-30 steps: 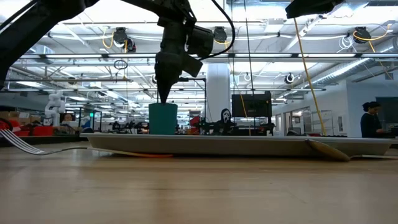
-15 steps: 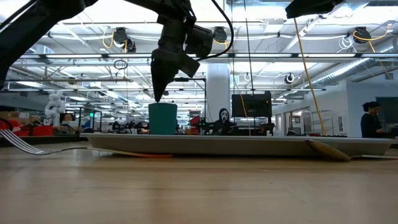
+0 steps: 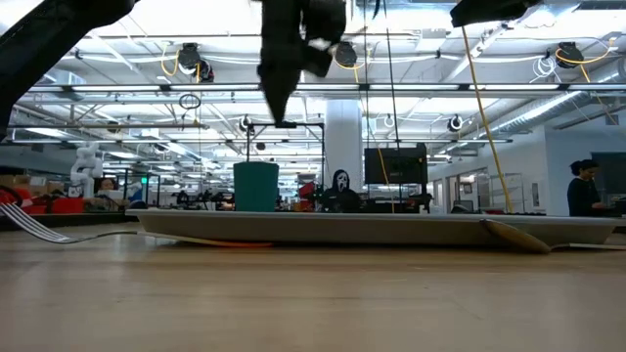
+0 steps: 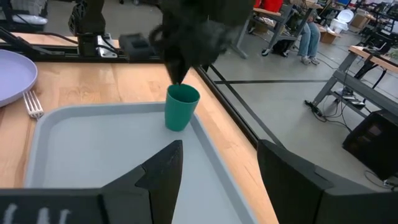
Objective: Pick and place plate/cup/fork/spoon on tray
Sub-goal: Adjust the gray serving tray
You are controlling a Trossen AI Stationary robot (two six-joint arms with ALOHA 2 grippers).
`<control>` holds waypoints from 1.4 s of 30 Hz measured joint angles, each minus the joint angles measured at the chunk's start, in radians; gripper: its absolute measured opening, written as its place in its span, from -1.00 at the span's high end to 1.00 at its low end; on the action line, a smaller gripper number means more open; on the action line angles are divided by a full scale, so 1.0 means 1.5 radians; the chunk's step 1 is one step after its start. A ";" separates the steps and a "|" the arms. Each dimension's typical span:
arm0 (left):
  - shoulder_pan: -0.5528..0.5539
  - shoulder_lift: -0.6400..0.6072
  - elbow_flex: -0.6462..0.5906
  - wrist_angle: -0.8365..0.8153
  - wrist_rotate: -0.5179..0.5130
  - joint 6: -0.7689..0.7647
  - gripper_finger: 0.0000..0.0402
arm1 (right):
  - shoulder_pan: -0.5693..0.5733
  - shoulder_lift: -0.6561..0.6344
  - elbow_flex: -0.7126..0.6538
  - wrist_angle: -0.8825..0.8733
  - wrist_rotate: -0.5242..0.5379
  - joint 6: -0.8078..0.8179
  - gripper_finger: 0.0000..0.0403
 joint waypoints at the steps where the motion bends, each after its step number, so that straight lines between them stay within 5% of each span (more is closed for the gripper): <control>1: -0.004 0.000 0.020 0.007 -0.001 0.006 0.79 | 0.000 -0.002 0.000 0.000 0.000 0.000 0.01; 4: -0.022 -0.001 0.076 0.045 -0.002 0.036 0.79 | 0.000 -0.006 0.000 0.000 0.000 0.000 0.01; 12: -0.052 -0.043 0.062 0.257 0.011 0.136 0.79 | 0.000 -0.006 0.000 -0.075 0.008 0.058 0.01; 20: -0.067 -0.042 0.062 0.376 0.027 0.183 0.79 | -0.023 -0.005 0.000 -0.224 0.088 0.184 0.01; 29: -0.053 -0.041 0.047 0.597 0.176 0.131 0.79 | -0.053 0.001 0.000 -0.244 0.017 0.197 0.01; 42: -0.058 -0.064 0.028 0.640 0.115 0.059 0.79 | -0.053 0.000 0.000 -0.335 0.016 0.279 0.01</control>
